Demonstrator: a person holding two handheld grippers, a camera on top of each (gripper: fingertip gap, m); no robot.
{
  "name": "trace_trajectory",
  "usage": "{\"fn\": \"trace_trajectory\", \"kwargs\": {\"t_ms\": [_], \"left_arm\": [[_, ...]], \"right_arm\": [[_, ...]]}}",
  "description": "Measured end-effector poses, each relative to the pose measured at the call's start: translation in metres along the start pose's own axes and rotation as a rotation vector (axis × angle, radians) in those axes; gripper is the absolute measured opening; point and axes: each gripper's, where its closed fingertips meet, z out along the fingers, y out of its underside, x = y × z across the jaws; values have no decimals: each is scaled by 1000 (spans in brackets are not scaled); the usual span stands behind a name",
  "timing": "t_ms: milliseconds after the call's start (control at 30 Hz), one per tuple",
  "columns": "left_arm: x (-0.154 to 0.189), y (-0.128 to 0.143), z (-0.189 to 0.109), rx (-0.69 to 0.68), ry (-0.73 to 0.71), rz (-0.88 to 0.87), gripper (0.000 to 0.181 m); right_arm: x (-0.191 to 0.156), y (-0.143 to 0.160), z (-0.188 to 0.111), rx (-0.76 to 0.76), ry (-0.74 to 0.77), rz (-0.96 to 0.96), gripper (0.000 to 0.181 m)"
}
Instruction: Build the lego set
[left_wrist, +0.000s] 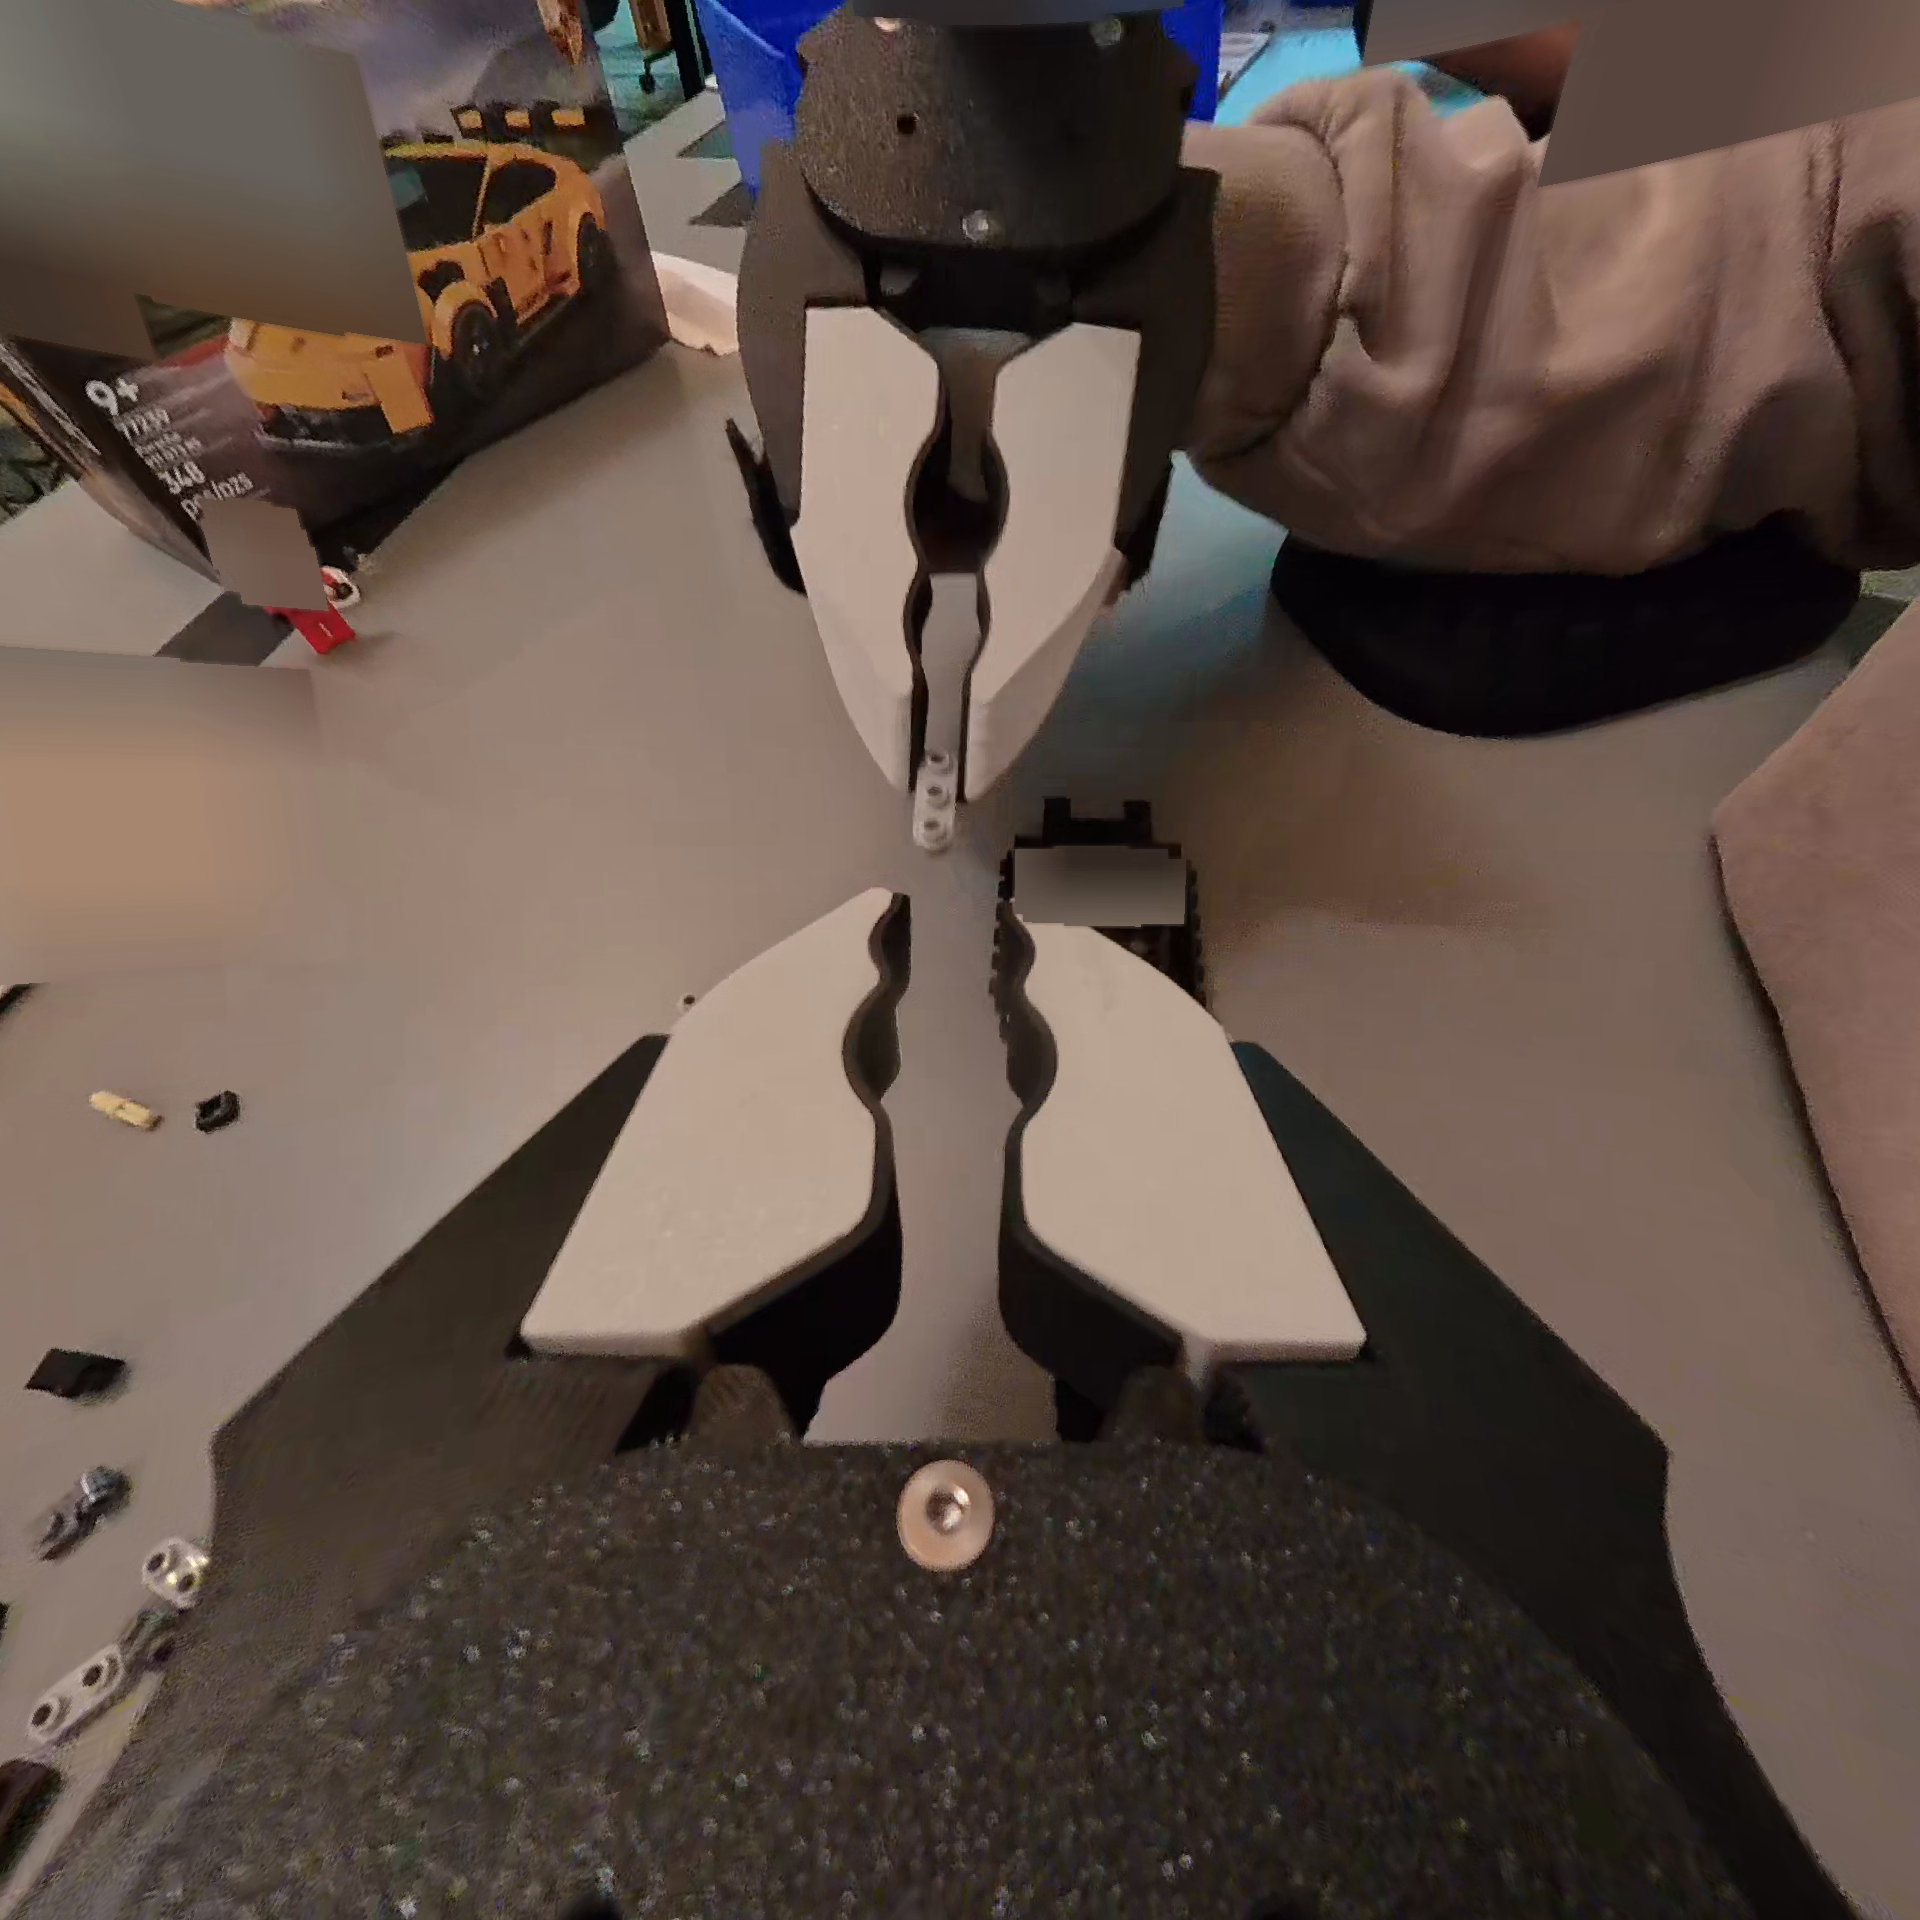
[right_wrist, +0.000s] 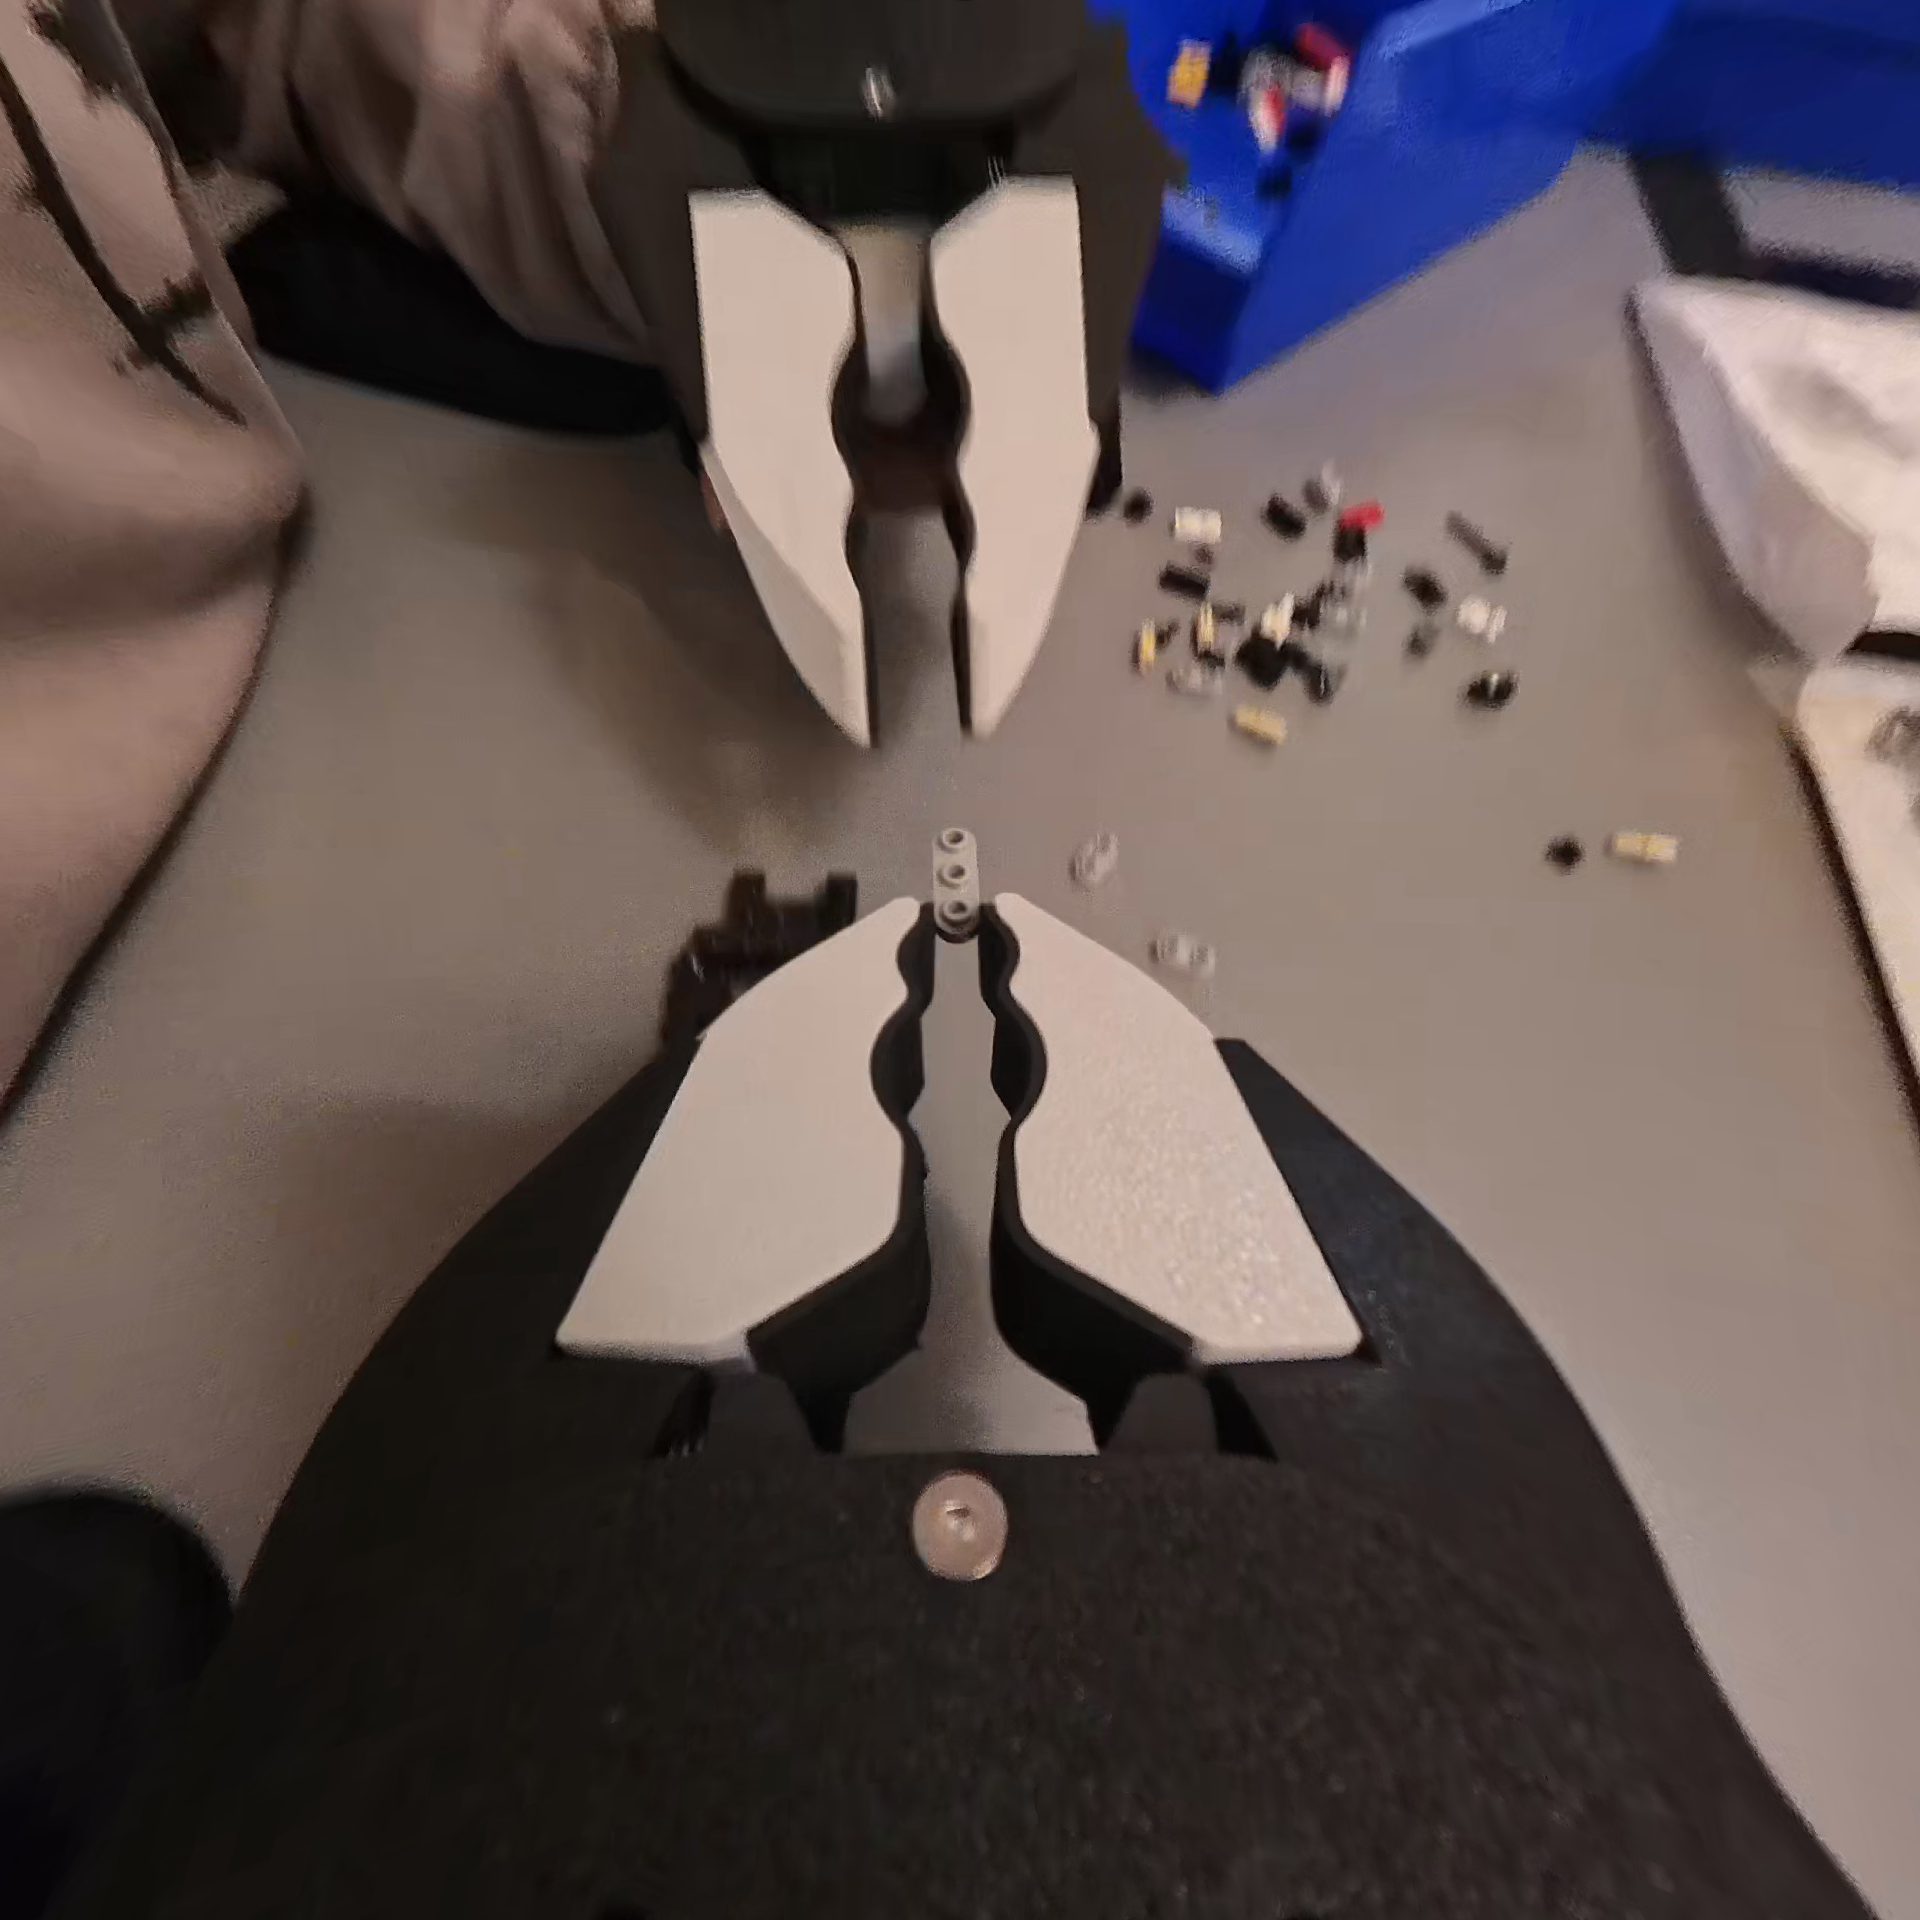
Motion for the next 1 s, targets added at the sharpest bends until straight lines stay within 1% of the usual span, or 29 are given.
{"fn": "trace_trajectory", "kwargs": {"t_ms": [67,133,233,333,400,533,667,733,833,900,1000], "left_arm": [[-1,8,-1,-21,2,-20,15],[-5,19,-2,-76,-19,-19,15],[-20,32,-7,-147,-82,-12,15],[-27,36,-10,-146,-96,-62,15],[-26,39,-8,-153,-94,-58,15],[-25,44,-3,-172,-97,-40,16],[-26,45,-3,-158,-98,-55,16],[-26,43,-4,-143,-97,-61,14],[-28,35,-6,-86,-104,-89,9],[-33,28,-9,-33,-128,-120,8],[-42,22,-16,14,-188,-150,6]], "right_arm": [[12,24,-7,-74,32,49,7],[16,39,-7,-114,33,84,7],[14,46,5,-155,23,76,8],[15,56,15,-218,26,67,8],[18,61,18,-239,40,64,8],[20,61,15,-235,52,70,13],[19,57,5,-234,60,79,17],[20,55,0,-232,75,78,17],[15,48,-11,-232,75,80,19],[12,43,-17,-232,98,71,25],[1,40,-17,-221,137,73,41]]}}
